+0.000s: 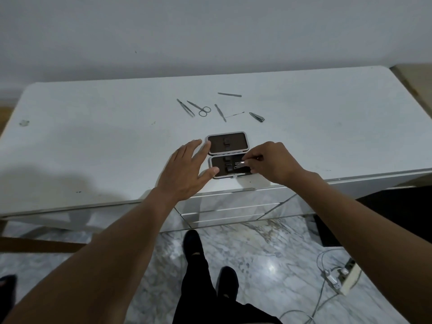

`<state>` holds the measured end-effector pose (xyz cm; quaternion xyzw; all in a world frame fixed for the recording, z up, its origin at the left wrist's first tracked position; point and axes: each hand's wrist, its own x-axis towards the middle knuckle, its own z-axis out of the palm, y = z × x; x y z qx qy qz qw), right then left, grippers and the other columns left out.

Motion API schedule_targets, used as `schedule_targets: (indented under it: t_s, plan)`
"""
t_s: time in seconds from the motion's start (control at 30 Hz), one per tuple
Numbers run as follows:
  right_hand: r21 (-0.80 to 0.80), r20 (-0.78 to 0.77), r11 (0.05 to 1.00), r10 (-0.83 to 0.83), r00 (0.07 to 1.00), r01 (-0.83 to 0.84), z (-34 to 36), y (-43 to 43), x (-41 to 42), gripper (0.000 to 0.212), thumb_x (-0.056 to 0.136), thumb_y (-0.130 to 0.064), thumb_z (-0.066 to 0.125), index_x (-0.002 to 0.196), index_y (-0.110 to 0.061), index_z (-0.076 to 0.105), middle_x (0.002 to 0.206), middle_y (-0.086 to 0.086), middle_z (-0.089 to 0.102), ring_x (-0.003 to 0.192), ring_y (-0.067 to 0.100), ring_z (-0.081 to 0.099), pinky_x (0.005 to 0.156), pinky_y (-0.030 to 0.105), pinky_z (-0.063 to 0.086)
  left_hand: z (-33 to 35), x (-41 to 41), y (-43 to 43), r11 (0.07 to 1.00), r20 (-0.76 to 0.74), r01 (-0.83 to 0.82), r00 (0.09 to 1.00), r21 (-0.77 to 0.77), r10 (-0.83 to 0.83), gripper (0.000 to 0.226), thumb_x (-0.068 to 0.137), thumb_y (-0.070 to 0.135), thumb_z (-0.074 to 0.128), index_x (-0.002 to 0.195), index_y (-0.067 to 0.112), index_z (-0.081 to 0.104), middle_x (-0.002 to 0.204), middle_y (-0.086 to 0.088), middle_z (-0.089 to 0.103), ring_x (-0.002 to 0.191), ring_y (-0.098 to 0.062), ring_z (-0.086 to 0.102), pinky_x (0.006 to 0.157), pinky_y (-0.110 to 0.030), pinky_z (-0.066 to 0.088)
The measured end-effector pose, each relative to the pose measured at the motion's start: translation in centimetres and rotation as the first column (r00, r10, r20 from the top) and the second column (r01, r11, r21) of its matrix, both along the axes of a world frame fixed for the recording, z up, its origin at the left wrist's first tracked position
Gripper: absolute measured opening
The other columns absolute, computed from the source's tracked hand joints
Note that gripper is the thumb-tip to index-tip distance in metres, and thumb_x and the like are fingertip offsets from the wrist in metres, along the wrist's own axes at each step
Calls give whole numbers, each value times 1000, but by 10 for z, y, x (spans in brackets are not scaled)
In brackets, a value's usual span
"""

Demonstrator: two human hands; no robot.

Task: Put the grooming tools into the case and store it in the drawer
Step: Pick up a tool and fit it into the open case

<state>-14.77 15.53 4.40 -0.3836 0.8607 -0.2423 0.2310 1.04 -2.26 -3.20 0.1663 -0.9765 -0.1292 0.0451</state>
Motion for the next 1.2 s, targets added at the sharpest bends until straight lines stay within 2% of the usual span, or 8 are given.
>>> schedule_targets:
  t_s: [0.13,0.23,0.3,0.57,0.73,0.9,1.0,1.2]
  plan:
    - [102,-243,963,266,933,-248,-6,-1,-2,17,91,-16,60,87,-7,74,83,11,71,83,31,65,73,38,51,0,1,-1,1000,-12,-1,1000,3,1,77,92,67,22,153,21,26,156,-7,31,141,-25,30,114,-40,26]
    - [222,-333,917,390,858,-331,-6,-6,0,17,92,-18,58,96,-9,72,98,12,66,93,31,61,73,35,45,-1,1,-1,1000,-25,0,1000,8,0,76,92,67,24,153,21,27,155,-7,32,141,-24,30,114,-40,26]
    - [239,-362,903,425,830,-358,-4,-8,0,19,93,-18,55,96,-9,72,97,12,65,91,32,61,72,36,46,-1,1,-2,1000,-30,-3,1000,4,4,76,92,67,24,153,22,27,155,-6,33,141,-24,30,114,-39,26]
    - [227,-366,900,433,824,-372,-7,-5,-3,18,91,-22,58,96,-14,74,95,8,66,91,30,63,75,37,50,-5,-1,-3,1000,-32,-12,999,-4,12,75,92,68,24,153,25,26,155,-4,32,142,-22,28,113,-41,27]
    - [175,-364,903,429,827,-392,-13,-5,3,23,92,-13,54,101,-14,74,96,9,62,87,29,62,67,28,38,-3,0,-1,1000,-38,-20,999,7,20,75,91,69,24,152,25,27,155,-5,33,142,-23,29,113,-42,28]
    - [93,-317,933,359,878,-348,-11,-8,7,15,89,-13,59,100,-10,70,98,10,70,87,31,63,72,34,47,-2,-1,-2,999,-37,-17,999,30,18,76,90,69,24,152,26,26,156,-4,32,142,-22,29,113,-41,27]
    - [65,-289,948,316,904,-311,-11,-9,8,11,89,-12,61,94,-10,70,93,10,73,84,32,64,71,35,50,-1,-1,-2,999,-45,-18,999,32,20,76,90,70,25,152,26,26,155,-4,33,142,-22,30,113,-42,29]
    - [10,-254,958,278,926,-285,-14,-10,10,12,88,-11,62,98,-10,68,91,11,73,81,31,65,71,37,52,0,0,-1,999,-46,-25,999,48,27,77,89,70,25,152,27,27,155,-3,33,141,-21,31,112,-41,29]
